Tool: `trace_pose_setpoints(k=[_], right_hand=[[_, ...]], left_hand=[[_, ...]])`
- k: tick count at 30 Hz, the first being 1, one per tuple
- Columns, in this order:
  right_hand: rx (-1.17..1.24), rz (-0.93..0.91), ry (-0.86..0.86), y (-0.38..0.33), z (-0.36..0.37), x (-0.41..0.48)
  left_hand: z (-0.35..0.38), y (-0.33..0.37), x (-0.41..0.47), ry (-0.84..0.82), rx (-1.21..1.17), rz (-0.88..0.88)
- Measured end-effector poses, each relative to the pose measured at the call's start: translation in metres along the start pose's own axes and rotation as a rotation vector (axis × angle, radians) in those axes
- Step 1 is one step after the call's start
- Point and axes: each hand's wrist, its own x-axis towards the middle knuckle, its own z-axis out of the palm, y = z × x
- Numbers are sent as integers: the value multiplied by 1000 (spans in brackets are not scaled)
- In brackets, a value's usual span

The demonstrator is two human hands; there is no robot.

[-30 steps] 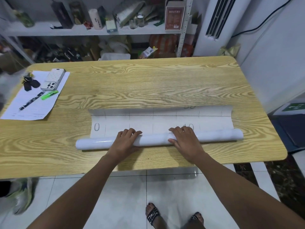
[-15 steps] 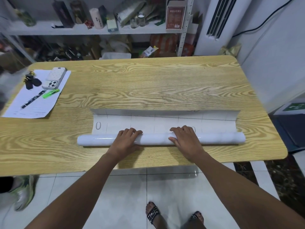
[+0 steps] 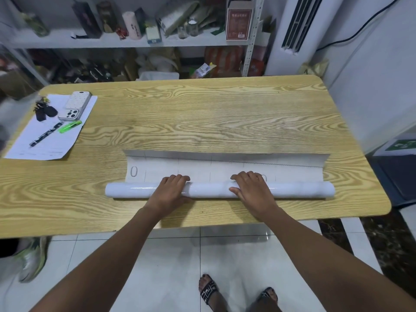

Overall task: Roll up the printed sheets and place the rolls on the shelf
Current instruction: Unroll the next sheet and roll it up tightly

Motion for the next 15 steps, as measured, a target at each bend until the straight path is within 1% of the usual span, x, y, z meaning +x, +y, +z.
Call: trace_pose_setpoints(k=[5,11,15], right_hand=[[-3,-22,6,1,1,1],[43,-35,-13,0,3,-2],[51,-57,-23,3,3,-3]], left_hand=[[8,-5,0,15,32,5],[9,-6,-1,119,114,44],[7,-3,-1,138,115,57]])
